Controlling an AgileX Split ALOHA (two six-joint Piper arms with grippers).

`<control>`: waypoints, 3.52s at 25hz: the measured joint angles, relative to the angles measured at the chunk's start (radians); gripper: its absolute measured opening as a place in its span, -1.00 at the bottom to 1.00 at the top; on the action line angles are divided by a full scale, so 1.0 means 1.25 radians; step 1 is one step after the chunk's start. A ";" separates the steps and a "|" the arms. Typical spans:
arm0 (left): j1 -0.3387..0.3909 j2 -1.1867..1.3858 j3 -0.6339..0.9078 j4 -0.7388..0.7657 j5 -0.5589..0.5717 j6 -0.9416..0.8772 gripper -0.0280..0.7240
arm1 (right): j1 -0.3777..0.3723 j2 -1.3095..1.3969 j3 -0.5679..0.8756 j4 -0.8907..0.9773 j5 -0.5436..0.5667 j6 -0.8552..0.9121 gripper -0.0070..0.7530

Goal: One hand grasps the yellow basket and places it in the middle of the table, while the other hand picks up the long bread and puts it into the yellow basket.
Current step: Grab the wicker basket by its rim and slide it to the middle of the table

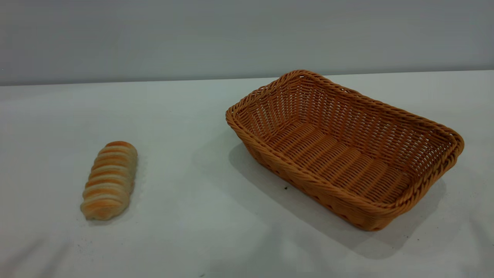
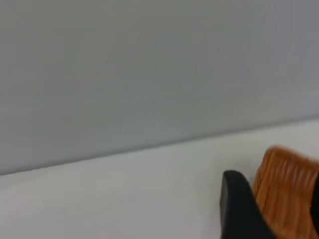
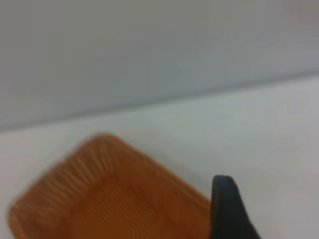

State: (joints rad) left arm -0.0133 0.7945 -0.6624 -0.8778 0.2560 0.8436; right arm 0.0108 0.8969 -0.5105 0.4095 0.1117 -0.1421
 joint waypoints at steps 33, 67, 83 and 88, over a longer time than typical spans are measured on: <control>0.000 1.018 -0.818 -0.114 0.168 0.314 0.17 | 0.000 0.633 -0.337 0.049 0.269 0.093 0.38; 0.000 1.071 -0.822 -0.127 0.147 0.311 0.17 | 0.013 0.738 -0.271 0.195 0.346 0.084 0.38; 0.000 1.071 -0.822 -0.129 0.149 0.312 0.15 | 0.024 0.829 -0.271 0.342 0.280 -0.048 0.38; 0.000 1.071 -0.822 -0.129 0.149 0.312 0.15 | 0.024 0.866 -0.271 0.406 0.259 -0.118 0.37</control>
State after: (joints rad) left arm -0.0133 2.1331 -1.6902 -1.0385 0.4428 1.2340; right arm 0.0413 1.9797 -0.8496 0.9168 0.4358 -0.2892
